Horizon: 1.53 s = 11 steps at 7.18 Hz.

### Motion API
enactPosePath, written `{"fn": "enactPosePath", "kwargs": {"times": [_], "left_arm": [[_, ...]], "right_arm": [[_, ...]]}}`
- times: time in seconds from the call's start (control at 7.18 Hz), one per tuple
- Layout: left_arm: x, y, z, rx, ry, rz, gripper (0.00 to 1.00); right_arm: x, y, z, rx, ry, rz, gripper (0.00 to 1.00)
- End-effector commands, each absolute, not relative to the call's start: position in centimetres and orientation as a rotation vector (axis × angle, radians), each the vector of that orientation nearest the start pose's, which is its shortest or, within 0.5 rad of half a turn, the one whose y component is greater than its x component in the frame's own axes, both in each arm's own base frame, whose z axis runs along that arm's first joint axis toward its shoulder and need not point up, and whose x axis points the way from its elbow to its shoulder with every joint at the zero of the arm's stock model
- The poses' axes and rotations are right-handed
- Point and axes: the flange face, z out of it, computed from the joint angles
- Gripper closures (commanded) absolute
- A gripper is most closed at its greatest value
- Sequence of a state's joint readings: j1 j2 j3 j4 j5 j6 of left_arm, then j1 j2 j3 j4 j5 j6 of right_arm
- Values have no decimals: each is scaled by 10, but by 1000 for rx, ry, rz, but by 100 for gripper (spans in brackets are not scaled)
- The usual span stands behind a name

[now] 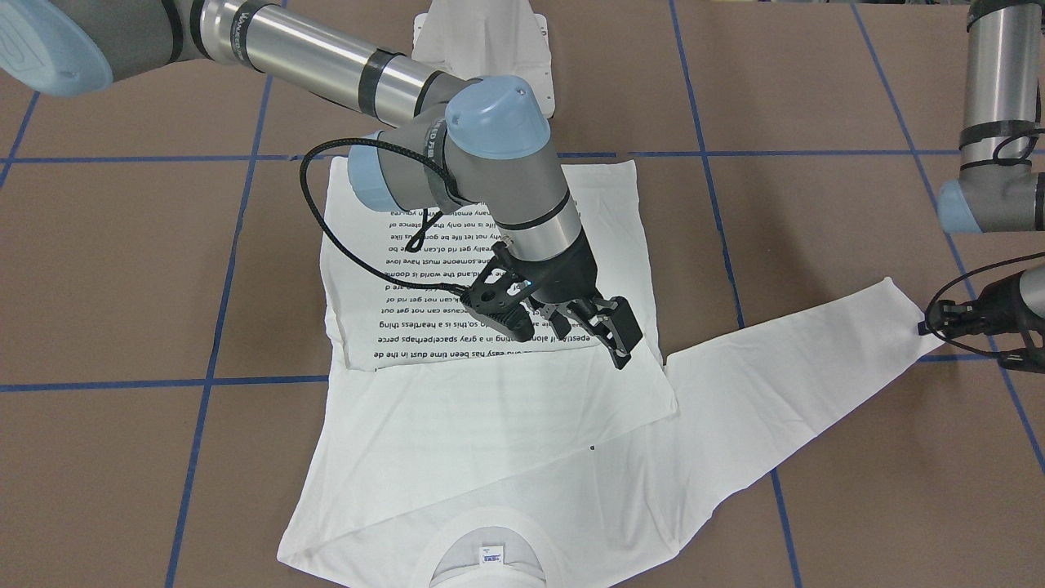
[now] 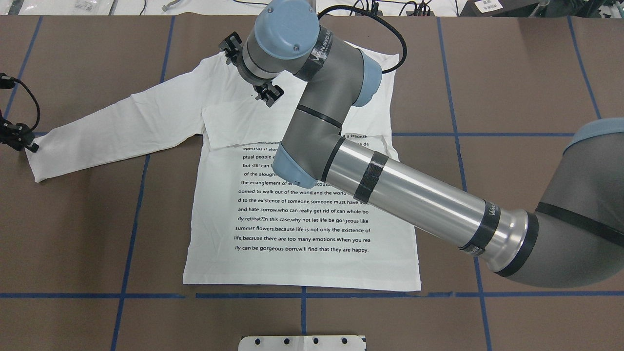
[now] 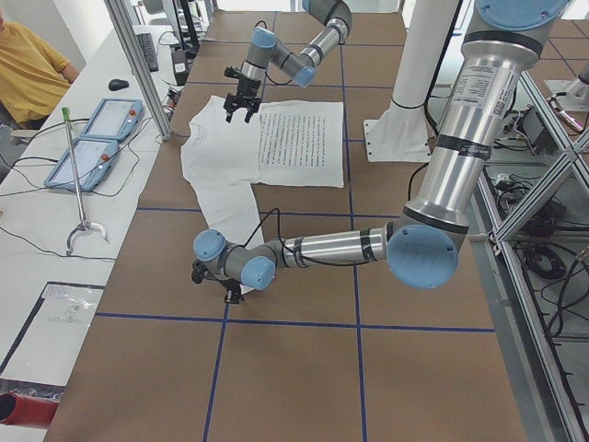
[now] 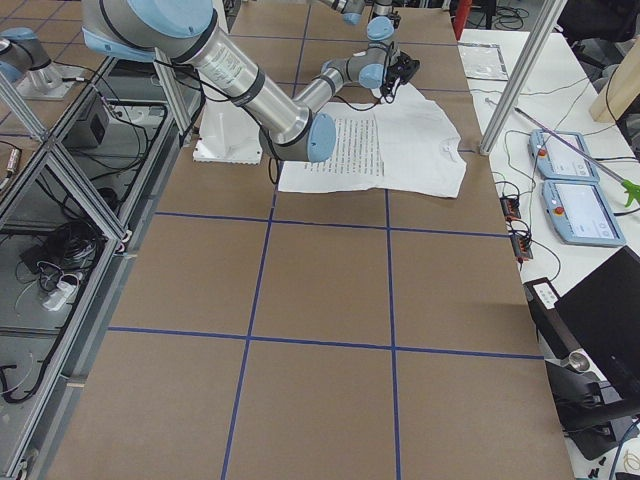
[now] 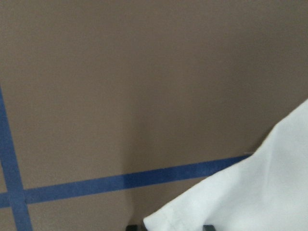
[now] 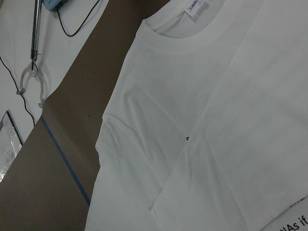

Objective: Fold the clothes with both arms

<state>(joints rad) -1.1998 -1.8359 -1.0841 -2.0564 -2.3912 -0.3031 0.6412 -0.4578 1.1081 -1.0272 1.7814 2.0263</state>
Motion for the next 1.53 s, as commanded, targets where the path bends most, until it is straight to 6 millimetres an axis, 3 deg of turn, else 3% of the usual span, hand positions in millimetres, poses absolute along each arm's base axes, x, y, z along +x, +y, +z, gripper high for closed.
{"fn": "enactPosePath", "kwargs": {"times": [0.0, 0.28, 0.42, 0.56, 0.84, 0.98, 1.11, 1.25, 1.39], "left_arm": [[165, -589, 695, -28, 858, 179, 100], [173, -589, 666, -40, 984, 212, 100], [178, -591, 629, -24, 1057, 233, 100], [181, -594, 597, -29, 1111, 210, 100], [184, -592, 499, -35, 1195, 105, 100], [201, -584, 448, -49, 1223, 75, 100], [252, -589, 384, -100, 1248, 58, 100], [290, -595, 323, -118, 1261, 15, 100], [336, -594, 259, -112, 1272, -26, 100]], "right_arm": [[-590, -581, 55, -77, -1243, 834, 1], [-588, -579, 57, -78, -1246, 832, 1], [-571, -569, 71, -75, -1260, 825, 1], [-533, -562, 100, -85, -1269, 812, 1], [-449, -582, 163, -134, -1251, 753, 1], [-408, -594, 197, -90, -1233, 702, 1], [-370, -601, 235, -69, -1206, 656, 1], [-338, -604, 277, -50, -1169, 618, 1], [-313, -595, 317, -17, -1132, 578, 1]]}}
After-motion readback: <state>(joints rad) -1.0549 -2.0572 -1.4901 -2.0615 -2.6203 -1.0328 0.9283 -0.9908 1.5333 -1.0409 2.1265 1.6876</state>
